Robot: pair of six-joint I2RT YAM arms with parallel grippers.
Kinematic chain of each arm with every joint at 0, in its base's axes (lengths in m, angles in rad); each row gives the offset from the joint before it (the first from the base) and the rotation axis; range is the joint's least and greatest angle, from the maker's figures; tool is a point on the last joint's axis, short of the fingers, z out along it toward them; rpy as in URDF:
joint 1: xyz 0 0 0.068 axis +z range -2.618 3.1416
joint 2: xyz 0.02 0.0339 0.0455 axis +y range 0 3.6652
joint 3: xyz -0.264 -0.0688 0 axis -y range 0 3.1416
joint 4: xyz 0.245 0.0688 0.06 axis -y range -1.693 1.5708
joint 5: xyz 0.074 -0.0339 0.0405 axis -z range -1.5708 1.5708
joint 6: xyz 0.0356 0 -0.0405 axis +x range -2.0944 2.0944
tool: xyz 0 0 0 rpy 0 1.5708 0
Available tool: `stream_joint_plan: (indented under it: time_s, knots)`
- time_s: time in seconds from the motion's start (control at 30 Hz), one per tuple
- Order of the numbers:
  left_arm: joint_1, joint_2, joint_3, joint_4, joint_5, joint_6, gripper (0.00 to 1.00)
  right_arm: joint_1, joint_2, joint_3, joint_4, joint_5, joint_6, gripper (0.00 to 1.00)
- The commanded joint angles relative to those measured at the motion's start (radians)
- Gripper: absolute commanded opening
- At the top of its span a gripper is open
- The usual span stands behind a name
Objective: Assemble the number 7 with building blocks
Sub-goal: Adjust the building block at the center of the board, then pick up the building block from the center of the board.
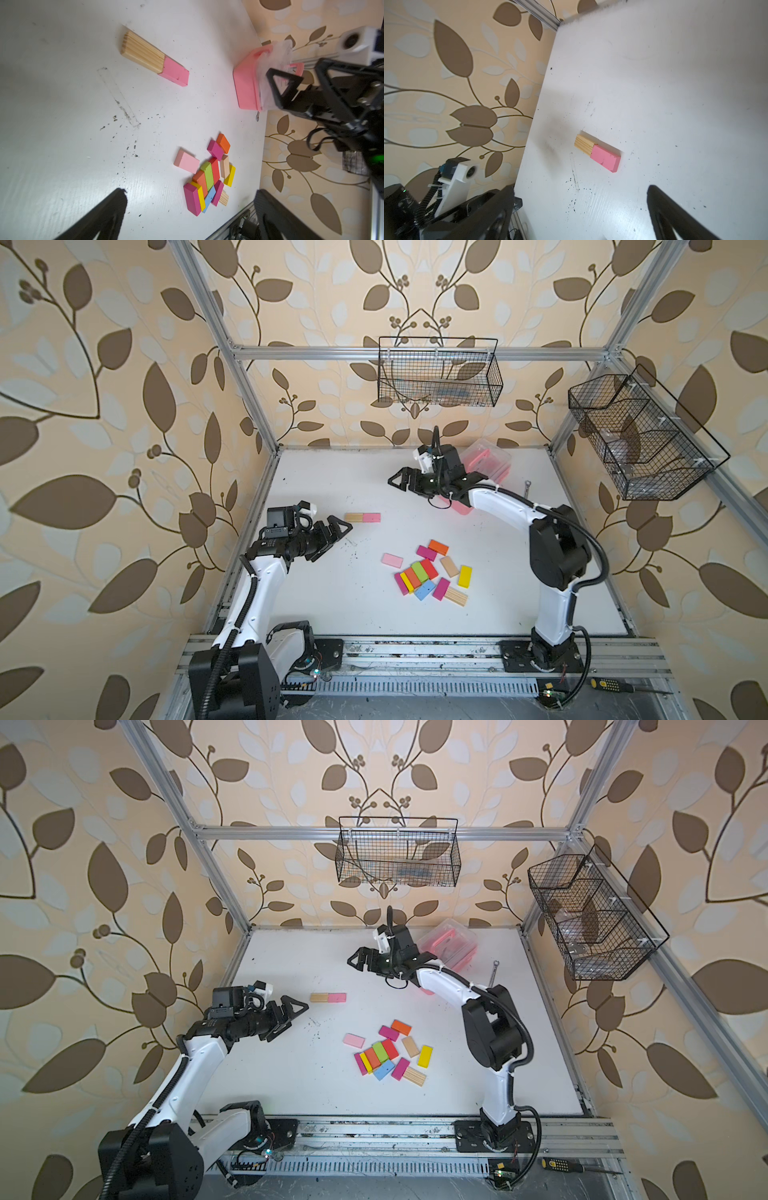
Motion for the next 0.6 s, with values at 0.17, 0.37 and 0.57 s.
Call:
stream_joint_plan:
  time_s: [0.17, 0.37, 0.57]
  knots:
    - [-0.276, -0.030, 0.135, -0.174, -0.246, 0.209, 0.98, 0.019, -0.428, -0.229, -0.128, 0.197, -0.242, 1.00]
    - [-0.472, -0.020, 0.212, -0.247, -0.382, 0.402, 0.93, -0.067, -0.808, -0.628, 0.169, 0.087, -0.027, 1.00]
    - [-0.614, 0.058, 0.264, -0.278, -0.367, 0.722, 0.94, -0.238, -1.008, -0.818, 0.191, -0.062, 0.030, 1.00]
